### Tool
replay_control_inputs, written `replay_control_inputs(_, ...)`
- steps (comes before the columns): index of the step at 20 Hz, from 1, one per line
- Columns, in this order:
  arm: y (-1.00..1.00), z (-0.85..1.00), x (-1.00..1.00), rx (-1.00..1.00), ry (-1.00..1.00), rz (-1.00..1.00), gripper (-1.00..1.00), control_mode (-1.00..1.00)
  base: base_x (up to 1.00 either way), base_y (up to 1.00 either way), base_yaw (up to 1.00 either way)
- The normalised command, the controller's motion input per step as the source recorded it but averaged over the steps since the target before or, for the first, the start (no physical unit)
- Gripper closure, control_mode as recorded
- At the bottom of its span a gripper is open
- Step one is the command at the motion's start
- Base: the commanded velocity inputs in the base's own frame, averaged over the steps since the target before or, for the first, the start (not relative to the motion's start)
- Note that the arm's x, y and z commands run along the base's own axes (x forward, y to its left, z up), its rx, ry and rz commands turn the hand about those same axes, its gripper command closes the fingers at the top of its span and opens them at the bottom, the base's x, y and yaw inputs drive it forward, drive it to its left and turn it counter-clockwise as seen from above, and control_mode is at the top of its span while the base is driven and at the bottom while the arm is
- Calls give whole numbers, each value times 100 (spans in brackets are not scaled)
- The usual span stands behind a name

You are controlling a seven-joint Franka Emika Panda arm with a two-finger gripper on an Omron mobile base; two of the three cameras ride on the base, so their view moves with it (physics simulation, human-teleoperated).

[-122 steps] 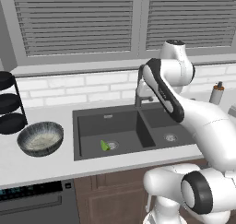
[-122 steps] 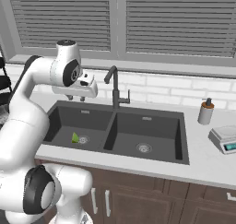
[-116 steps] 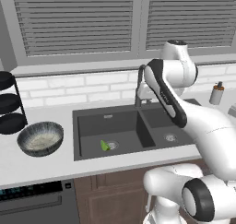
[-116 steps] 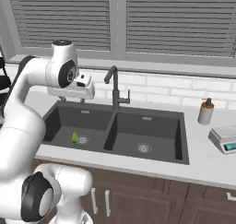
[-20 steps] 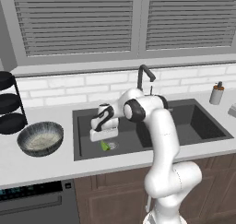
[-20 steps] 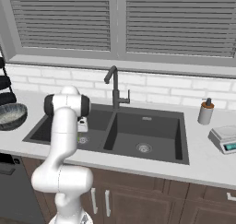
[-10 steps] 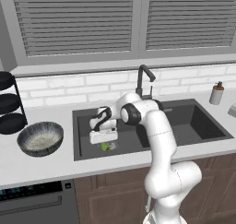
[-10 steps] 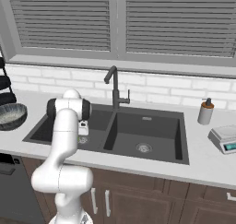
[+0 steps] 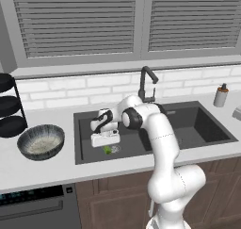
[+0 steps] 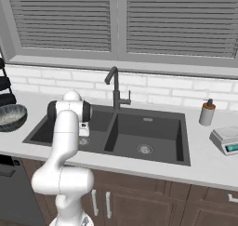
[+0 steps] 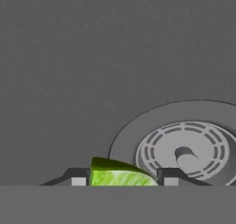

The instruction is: Pick the lemon wedge from the sink and place it in the bowl. Then pick the bowl and place it in the microwave. Then close the microwave door and press the start button.

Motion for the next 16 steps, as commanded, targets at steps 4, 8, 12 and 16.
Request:
replay_control_inputs(4, 1, 2, -34, 0, 1, -1, 100, -100, 0, 0, 0)
replay_control_inputs(8, 0, 35, -28, 0, 0, -8, 100, -100, 0, 0, 0)
replay_control_inputs(12, 0, 75, -19, 0, 0, -10, 100, -100, 0, 0, 0)
replay_control_inputs(16, 0, 98, -14, 0, 0, -10, 100, -100, 0, 0, 0)
